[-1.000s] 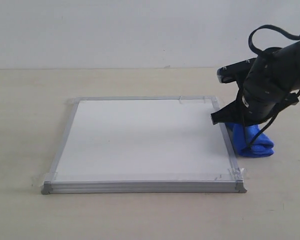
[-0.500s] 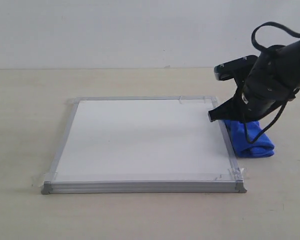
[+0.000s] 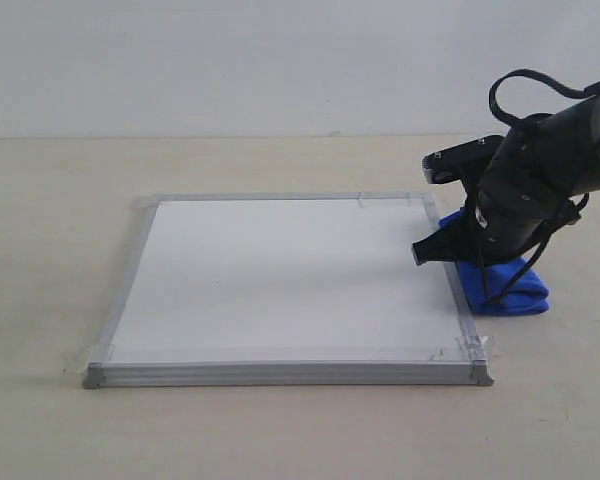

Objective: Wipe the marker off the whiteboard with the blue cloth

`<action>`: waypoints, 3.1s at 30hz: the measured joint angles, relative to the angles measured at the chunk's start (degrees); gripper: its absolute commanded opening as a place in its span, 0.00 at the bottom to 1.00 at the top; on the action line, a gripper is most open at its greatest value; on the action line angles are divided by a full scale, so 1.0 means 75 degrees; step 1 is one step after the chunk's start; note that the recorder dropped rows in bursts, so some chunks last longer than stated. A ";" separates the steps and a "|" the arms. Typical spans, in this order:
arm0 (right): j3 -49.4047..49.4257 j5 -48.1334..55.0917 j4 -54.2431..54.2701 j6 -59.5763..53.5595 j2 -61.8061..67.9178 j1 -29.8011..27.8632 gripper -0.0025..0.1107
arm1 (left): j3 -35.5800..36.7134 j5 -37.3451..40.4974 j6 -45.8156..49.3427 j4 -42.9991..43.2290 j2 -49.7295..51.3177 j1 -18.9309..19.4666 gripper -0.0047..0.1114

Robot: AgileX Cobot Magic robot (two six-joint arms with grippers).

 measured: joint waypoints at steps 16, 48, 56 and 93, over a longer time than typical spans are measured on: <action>0.0738 0.0436 0.1380 -0.1182 -0.3011 0.0000 0.02 | 0.0000 0.0000 0.0000 0.0000 0.0000 0.0000 0.08; 0.3080 0.0876 0.4674 -0.1709 -0.9898 0.0004 0.02 | 0.0000 0.0000 0.0000 0.0000 0.0000 0.0000 0.08; 0.4019 0.0317 0.4970 -0.1766 -1.0107 0.0357 0.02 | 0.0000 0.0000 0.0000 0.0000 0.0000 0.0000 0.08; 0.8222 -0.1487 0.4970 -0.4410 -1.4272 0.0387 0.02 | 0.0000 0.0000 0.0000 0.0000 0.0000 0.0000 0.08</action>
